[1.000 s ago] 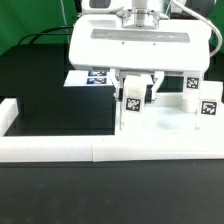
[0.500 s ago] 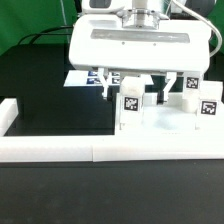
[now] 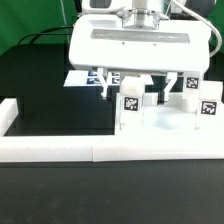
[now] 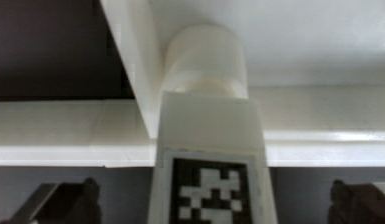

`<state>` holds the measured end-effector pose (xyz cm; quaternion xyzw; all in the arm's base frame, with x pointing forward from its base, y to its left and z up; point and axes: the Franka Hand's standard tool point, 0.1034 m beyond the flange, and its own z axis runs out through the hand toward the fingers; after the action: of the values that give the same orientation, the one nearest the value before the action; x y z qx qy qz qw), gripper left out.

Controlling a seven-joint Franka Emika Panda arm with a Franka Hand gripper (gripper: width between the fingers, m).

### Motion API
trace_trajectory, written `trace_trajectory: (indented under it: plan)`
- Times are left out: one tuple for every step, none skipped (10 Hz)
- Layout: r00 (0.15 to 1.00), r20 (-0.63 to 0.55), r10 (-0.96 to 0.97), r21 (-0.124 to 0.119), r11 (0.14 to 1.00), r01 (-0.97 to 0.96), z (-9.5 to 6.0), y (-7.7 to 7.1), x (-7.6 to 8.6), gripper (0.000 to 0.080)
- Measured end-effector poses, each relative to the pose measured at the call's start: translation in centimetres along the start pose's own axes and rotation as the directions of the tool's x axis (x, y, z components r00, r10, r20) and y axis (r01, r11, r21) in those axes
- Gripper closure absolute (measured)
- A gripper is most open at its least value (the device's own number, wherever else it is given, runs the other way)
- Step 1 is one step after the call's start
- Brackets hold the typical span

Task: Assemble square table

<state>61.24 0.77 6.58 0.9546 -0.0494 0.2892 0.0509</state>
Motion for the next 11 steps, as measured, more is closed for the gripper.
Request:
trace_trajectory:
  plan:
    - [1.0,0.0,-0.001,0.0,1.0,0.001,0.0,0.0,0.0,0.0151]
    - [1.0,0.0,-0.002,0.0,1.0,0.002,0.0,0.0,0.0,0.0151]
    - [1.0,0.011,-0.007,0.001,1.0,0.007,0.0,0.1,0.0,0.0151]
    - [0.998,0.07,0.002,0.015,1.0,-0.003,-0.8,0.9,0.7,0.0151]
    - [0.995,0.101,0.022,0.04,0.999,-0.026,-2.3,1.6,2.1,0.0151]
    - [0.989,0.146,0.039,0.063,0.997,-0.049,-2.8,1.3,2.3,0.0151]
    - [0.978,0.207,0.042,0.081,0.995,-0.059,-2.9,0.7,2.5,0.0151]
    - [0.979,0.201,0.04,0.082,0.995,-0.058,-2.8,1.0,3.1,0.0151]
    - [0.966,0.257,0.039,0.087,0.994,-0.063,-2.6,1.0,2.5,0.0151]
    - [0.929,0.368,0.032,0.101,0.992,-0.074,-2.3,0.6,2.0,0.0151]
    - [0.917,0.397,0.029,0.1,0.992,-0.075,-1.6,0.7,2.2,0.0151]
